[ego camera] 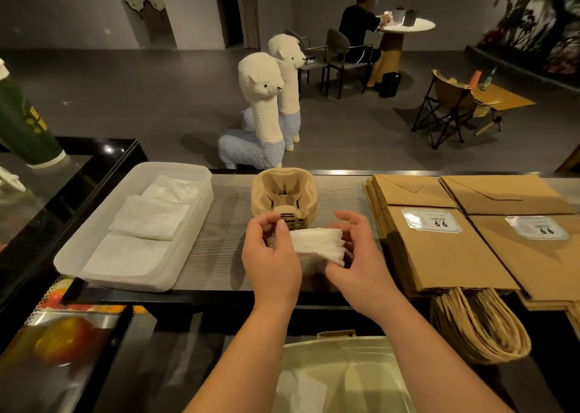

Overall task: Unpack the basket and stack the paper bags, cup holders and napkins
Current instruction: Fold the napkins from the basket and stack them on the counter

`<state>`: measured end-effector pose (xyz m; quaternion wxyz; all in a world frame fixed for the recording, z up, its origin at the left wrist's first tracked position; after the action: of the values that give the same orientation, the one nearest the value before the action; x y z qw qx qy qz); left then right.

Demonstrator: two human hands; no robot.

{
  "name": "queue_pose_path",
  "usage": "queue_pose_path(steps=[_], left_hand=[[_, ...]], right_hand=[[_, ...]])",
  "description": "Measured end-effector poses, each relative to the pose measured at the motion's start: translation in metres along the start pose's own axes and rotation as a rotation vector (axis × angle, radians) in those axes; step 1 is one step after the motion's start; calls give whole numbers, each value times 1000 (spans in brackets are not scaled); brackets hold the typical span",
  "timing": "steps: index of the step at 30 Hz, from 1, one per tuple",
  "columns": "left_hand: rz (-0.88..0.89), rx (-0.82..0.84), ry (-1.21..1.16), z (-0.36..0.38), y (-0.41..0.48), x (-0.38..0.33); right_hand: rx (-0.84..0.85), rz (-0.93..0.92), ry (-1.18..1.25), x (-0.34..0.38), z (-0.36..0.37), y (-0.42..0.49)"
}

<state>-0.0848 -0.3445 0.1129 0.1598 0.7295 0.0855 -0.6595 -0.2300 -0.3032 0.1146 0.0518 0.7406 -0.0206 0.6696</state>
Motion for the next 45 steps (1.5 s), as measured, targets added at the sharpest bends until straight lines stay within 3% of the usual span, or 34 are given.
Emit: queue_pose_path(steps=[3,7,10,13,18,20,24,27,30,35,45], left_hand=[[-2,149,-34,-6,-1,-4],[64,626,64,-21,-3,-14],[29,778,189,-25,-9,-24],[-116,757,99,-24,-14,-25],[-358,554,-260,-28,-22,-16],[-381,508,-341,-30,-22,-12],[-226,510,-296,-40,-11,-8],[-12,507,-34,-48,1,-5],[82,579,162,-47,5,-3],[73,630,135,-33,-2,-1],[52,587,156,-28,1,2]], right_hand=[[-116,-87,31,12,-9,3],[-26,-189,-11,44,-16,5],[61,-225,-2,66,-9,5],[9,-174,76,66,-5,3],[-28,255,462,24,9,-17],[-32,229,459,21,13,-19],[-40,-13,57,35,6,-8],[40,-84,-84,34,7,-2],[30,-59,-52,21,12,-1],[-62,11,111,5,16,-4],[-80,48,138,1,17,6]])
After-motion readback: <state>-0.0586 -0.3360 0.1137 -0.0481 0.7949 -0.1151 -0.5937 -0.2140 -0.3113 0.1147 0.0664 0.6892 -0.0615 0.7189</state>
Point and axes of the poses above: each hand's wrist, its own y-axis towards the middle knuckle, its own z-axis out of the palm, x = y × z, the point moved 4 cm from there along y, towards the middle knuckle, and after that the axes turned 7 degrees about y, right-handed, at the moved point
